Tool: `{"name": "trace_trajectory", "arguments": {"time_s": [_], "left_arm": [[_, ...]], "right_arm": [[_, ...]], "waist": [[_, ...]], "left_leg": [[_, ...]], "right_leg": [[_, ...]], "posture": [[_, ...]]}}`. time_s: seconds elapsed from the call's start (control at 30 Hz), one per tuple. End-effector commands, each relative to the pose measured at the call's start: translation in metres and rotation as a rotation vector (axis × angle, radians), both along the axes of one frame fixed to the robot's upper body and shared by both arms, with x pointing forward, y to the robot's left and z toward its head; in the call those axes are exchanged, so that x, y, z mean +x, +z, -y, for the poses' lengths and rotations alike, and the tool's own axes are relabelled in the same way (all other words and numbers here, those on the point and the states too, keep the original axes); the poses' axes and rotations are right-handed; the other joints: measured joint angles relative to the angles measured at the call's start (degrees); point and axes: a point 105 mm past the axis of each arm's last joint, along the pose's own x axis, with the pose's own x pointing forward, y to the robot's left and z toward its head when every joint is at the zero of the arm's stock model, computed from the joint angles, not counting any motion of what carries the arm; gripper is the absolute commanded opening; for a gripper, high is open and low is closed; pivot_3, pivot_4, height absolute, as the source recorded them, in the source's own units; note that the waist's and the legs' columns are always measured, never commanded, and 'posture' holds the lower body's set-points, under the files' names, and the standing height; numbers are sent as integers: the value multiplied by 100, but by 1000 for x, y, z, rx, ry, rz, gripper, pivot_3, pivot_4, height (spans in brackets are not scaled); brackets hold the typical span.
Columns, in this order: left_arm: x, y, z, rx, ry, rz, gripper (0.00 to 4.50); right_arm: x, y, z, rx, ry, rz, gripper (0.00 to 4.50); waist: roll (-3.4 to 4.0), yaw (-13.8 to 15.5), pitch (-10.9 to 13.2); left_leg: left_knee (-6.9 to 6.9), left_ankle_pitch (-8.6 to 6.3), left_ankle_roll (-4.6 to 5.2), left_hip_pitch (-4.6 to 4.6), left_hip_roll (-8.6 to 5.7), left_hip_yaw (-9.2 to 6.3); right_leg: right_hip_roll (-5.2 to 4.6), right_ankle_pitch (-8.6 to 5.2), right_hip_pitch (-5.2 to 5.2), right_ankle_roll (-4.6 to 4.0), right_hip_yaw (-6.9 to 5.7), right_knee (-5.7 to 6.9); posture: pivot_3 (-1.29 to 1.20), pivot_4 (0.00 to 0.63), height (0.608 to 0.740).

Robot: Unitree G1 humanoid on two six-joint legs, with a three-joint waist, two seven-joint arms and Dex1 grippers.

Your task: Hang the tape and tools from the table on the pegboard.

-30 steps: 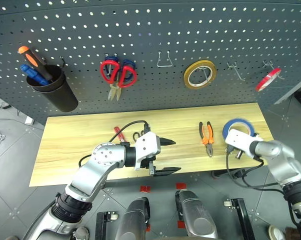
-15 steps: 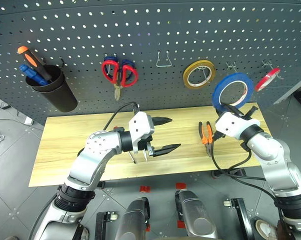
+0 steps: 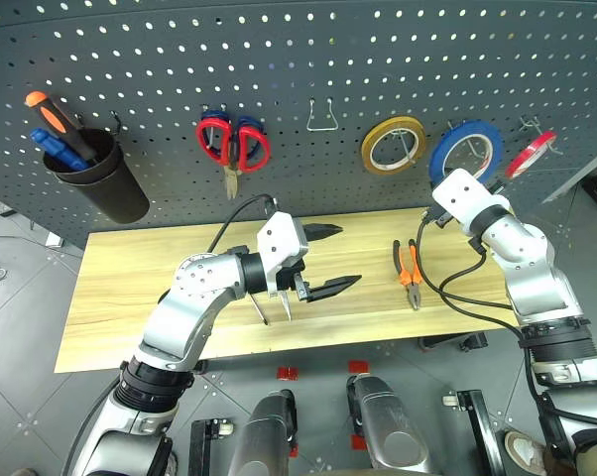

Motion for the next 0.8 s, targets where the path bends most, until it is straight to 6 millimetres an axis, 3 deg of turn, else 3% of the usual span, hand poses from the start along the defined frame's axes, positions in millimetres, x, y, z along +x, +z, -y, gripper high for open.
{"name": "trace_trajectory", "arguments": {"time_s": [0.03, 0.1, 0.17, 0.2, 0.47, 0.6, 0.8], "left_arm": [[-7, -10, -12, 67, 1, 25, 4340], [-10, -25, -25, 143, 9, 14, 4340], [-9, -36, -39, 206, 25, -1, 4340], [-9, -39, -45, 228, 33, -5, 4340], [-3, -45, -63, 268, 65, -13, 4340], [-3, -47, -64, 267, 69, -18, 4340], [-4, -48, -66, 263, 82, -22, 4340]], "right_arm": [[-17, -36, -5, 210, -38, -267, 2983], [-35, -63, -20, 310, -36, -465, 3698], [-44, -74, -30, 387, -72, -578, 4334], [-44, -77, -33, 419, -104, -616, 4441], [-22, -103, -47, 528, -395, -688, 4441], [-10, -117, -59, 494, -404, -682, 4441], [8, -109, -66, 472, -387, -603, 4441]], "waist": [[-1, -21, -1], [0, -23, -1], [1, -31, -1], [1, -51, -1], [2, -60, -5], [1, -67, -5], [1, -203, -5]], "left_leg": [[2, -1, 1, 2, 0, 0], [0, -1, 1, 1, 4, 1], [6, -2, 2, 3, 5, 6], [10, -2, 4, 1, 5, 19], [36, 18, 33, 2, 9, 39], [35, 32, 9, -21, 9, 57], [36, 22, 26, -22, 7, 77]], "right_leg": [[0, 0, -1, 0, 2, 8], [4, 0, -9, -1, 12, 14], [8, -1, -15, -1, 27, 27], [9, 0, -25, -1, 43, 33], [18, 73, -39, -6, 68, 39], [17, 75, -68, -8, 79, 40], [14, 75, -72, -7, 93, 38]], "posture": [[-326, 285, 740], [-326, 285, 740], [-342, 287, 740], [-343, 286, 740], [-335, 282, 740], [-333, 281, 740], [-309, 280, 740]]}}
